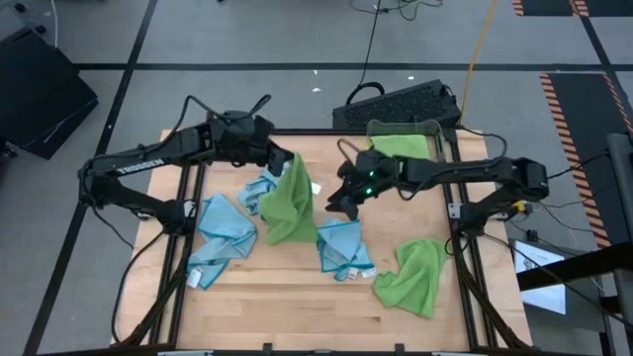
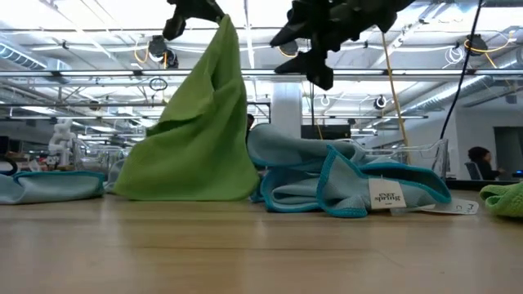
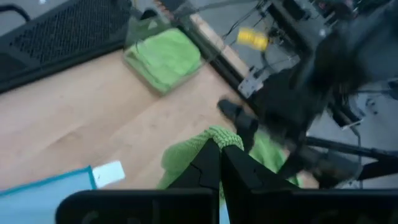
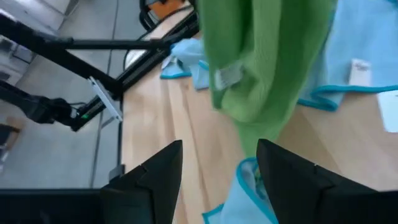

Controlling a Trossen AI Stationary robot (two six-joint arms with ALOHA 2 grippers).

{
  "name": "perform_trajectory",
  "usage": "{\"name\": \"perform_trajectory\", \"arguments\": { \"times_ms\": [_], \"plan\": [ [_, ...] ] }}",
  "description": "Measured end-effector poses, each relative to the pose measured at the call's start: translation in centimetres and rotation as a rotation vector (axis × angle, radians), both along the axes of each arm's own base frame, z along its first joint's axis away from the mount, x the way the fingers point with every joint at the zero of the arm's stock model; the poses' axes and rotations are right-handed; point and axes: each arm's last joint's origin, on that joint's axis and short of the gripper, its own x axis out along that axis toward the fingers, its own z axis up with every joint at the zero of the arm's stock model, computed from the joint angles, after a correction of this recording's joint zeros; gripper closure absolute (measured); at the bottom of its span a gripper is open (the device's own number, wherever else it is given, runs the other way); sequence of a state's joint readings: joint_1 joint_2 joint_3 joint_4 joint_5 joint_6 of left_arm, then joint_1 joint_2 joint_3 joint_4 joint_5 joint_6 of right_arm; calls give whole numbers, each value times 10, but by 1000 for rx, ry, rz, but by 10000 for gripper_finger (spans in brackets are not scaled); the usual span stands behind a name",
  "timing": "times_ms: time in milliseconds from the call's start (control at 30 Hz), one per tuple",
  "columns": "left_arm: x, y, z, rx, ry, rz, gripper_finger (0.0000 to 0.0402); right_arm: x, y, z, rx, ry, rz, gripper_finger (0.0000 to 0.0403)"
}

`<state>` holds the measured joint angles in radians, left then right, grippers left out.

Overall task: Sort microfiber towel by color & place in baskets
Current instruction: Fold the left green towel

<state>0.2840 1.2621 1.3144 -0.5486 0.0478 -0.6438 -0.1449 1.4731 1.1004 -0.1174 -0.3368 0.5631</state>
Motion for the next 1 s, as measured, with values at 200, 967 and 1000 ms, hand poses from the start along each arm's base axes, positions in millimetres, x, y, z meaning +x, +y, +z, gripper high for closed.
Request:
{"name": "perform_trajectory", "arguments": {
  "times_ms": [200,967,1000],
  "plan": [
    [1,9,7,30,-80,14,398,22,13,-22,-50,-6,-40,202],
    [0,23,17,65,-177,24,399,52,2,-55,-103,-81,-121,229],
    [0,23,17,65,-178,24,398,52,1,-55,-98,-78,-129,233]
  ]
}}
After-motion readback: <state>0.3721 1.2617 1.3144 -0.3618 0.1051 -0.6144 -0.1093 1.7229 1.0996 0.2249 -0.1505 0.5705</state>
